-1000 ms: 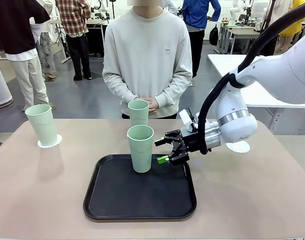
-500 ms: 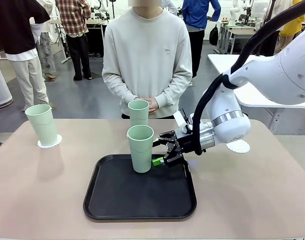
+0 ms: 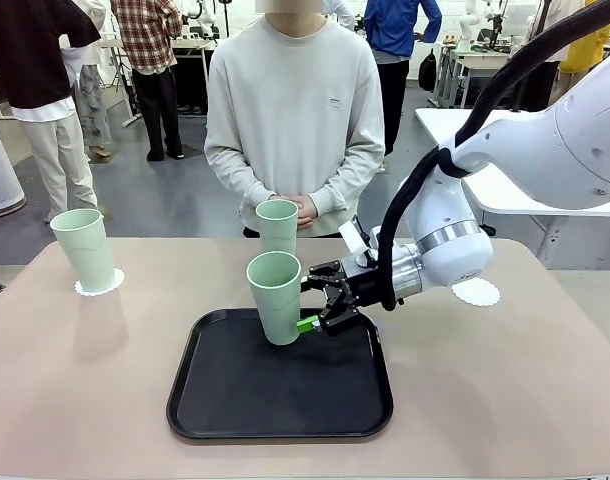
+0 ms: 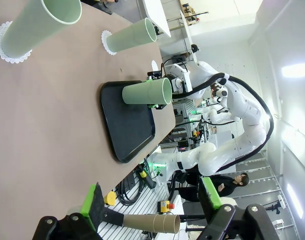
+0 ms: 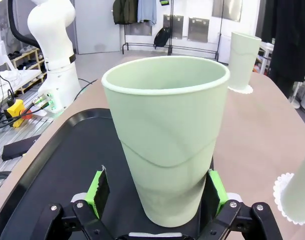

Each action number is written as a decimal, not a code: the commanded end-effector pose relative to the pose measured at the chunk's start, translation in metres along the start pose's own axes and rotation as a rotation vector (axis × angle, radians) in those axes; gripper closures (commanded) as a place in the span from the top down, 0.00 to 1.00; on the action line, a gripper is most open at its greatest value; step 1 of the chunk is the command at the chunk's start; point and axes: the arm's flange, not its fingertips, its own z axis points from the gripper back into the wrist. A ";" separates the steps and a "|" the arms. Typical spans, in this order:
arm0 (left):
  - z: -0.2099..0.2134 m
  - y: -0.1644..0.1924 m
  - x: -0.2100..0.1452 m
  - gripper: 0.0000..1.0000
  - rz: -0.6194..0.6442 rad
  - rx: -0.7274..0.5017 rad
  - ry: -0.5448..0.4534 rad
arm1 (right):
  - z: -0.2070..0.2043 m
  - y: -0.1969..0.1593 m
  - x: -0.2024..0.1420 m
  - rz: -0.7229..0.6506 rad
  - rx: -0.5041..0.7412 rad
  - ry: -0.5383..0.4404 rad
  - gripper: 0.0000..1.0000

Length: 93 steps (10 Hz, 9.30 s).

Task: Place coasters on the table and set cups on them.
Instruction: Take one Reusable plastic cup from the Flat Tray and place it on a coaster set by the human.

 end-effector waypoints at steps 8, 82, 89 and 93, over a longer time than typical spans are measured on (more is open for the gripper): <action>0.001 -0.001 0.000 1.00 -0.009 -0.009 -0.011 | -0.017 -0.014 -0.008 0.009 0.010 -0.032 1.00; 0.001 -0.001 0.000 1.00 -0.009 -0.009 -0.011 | 0.387 -0.055 -0.123 -0.206 -0.239 -0.125 0.83; 0.001 -0.001 0.000 1.00 -0.009 -0.009 -0.011 | 0.373 -0.050 -0.130 -0.187 -0.193 -0.126 0.83; 0.001 -0.001 0.000 1.00 -0.009 -0.009 -0.011 | 0.373 -0.048 -0.138 -0.163 -0.179 -0.130 0.83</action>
